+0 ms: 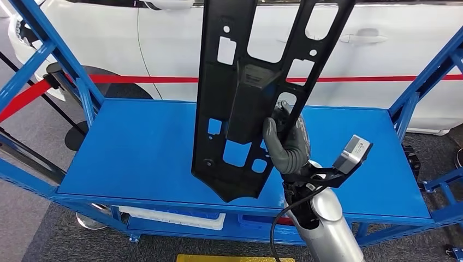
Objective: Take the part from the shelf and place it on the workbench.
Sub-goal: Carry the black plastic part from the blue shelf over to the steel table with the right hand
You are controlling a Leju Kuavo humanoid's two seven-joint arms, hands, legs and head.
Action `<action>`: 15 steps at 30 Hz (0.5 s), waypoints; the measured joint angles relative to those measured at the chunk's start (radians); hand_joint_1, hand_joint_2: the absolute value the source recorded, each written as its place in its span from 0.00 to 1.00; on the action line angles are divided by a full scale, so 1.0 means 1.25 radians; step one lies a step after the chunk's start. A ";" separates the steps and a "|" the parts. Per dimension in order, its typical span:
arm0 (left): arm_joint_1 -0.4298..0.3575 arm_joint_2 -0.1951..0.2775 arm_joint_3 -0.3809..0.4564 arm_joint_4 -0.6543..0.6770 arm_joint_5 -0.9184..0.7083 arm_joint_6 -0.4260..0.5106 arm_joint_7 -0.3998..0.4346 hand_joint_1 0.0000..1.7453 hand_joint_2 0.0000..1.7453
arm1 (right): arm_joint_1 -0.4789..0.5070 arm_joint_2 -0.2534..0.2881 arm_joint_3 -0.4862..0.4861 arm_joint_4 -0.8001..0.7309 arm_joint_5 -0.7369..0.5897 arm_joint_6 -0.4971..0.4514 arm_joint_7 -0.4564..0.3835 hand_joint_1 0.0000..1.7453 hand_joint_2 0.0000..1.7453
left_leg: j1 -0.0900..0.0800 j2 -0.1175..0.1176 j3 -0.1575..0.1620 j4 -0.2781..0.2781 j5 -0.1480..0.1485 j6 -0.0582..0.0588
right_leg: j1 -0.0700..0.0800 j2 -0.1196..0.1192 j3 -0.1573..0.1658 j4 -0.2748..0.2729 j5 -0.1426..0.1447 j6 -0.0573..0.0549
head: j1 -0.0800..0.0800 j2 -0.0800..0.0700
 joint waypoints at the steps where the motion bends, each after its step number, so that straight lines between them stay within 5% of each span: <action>1: 0.000 0.000 0.002 0.000 0.003 0.000 0.000 0.00 1.00 | 0.004 0.000 0.000 -0.001 -0.007 0.007 0.001 1.00 1.00 | 0.001 0.000 -0.018 0.042 -0.026 -0.003 | 0.000 -0.001 0.000 -0.001 0.001 -0.003 | 0.000 0.000; 3: 0.000 0.000 0.005 0.000 0.006 -0.001 0.001 0.00 1.00 | 0.015 0.000 0.000 -0.003 -0.014 0.016 0.003 1.00 1.00 | 0.002 0.001 -0.061 0.145 -0.078 -0.006 | 0.002 -0.003 -0.001 -0.001 0.002 -0.006 | -0.001 0.000; 5: -0.001 0.000 0.008 0.000 0.007 -0.001 0.003 0.00 1.00 | 0.028 0.001 0.000 -0.003 -0.016 0.023 0.004 1.00 1.00 | 0.002 0.001 -0.074 0.185 -0.086 -0.006 | 0.004 -0.003 -0.002 0.000 0.003 -0.007 | -0.001 0.000; 10: -0.002 0.000 0.011 0.000 0.007 0.002 0.012 0.00 1.00 | 0.041 0.004 -0.001 -0.003 -0.021 0.038 0.010 1.00 1.00 | -0.004 0.000 0.038 -0.023 0.006 0.011 | 0.008 -0.001 -0.004 0.003 0.008 -0.001 | 0.000 0.000; 13: -0.001 0.000 0.012 0.000 0.007 0.002 0.012 0.00 1.00 | 0.048 0.008 -0.001 -0.002 -0.023 0.045 0.020 1.00 1.00 | -0.007 -0.002 0.037 -0.036 0.016 0.022 | 0.007 -0.002 -0.008 0.002 0.015 0.014 | 0.000 0.000; 15: -0.002 0.000 0.013 0.000 0.006 0.002 0.012 0.00 1.00 | 0.051 0.011 -0.002 -0.001 -0.023 0.048 0.021 1.00 1.00 | -0.003 0.000 0.032 -0.045 0.029 0.033 | 0.006 -0.001 -0.017 0.020 -0.007 0.022 | 0.001 0.000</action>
